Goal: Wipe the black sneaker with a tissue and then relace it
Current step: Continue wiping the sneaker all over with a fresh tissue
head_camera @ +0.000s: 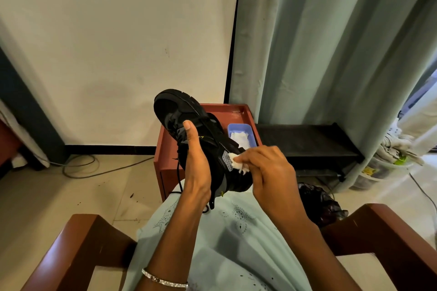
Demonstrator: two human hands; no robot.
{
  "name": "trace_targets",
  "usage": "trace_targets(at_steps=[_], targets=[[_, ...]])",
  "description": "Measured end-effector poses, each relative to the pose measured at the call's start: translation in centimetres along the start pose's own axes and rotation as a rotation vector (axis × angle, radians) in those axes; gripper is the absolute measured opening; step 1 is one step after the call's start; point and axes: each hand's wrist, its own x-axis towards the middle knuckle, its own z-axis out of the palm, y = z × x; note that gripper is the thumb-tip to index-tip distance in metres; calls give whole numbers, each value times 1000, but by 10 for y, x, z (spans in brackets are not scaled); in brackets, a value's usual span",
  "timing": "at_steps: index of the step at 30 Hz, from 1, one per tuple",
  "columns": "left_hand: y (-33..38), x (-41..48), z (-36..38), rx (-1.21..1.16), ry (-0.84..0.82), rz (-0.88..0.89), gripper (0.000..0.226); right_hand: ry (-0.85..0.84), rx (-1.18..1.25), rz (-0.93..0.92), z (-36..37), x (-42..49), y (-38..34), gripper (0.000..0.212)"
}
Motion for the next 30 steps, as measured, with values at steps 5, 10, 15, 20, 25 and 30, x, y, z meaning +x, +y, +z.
trace_targets(at_steps=[5,10,15,20,25,30], targets=[[-2,0,3,-29,-13,-5,51,2,25,15,-6,2,4,27],[-13,3,5,-6,-137,-20,46,2,25,18,3,33,0,30],[-12,2,3,-43,-36,-10,30,-23,25,11,1,27,-2,32],[-2,4,-3,-137,38,-30,35,-44,59,50,-15,-14,7,25],[3,7,-9,-194,36,-112,59,78,174,84,-6,-21,-1,23],[5,9,-18,-104,-88,-152,64,146,133,86,2,-6,-5,29]])
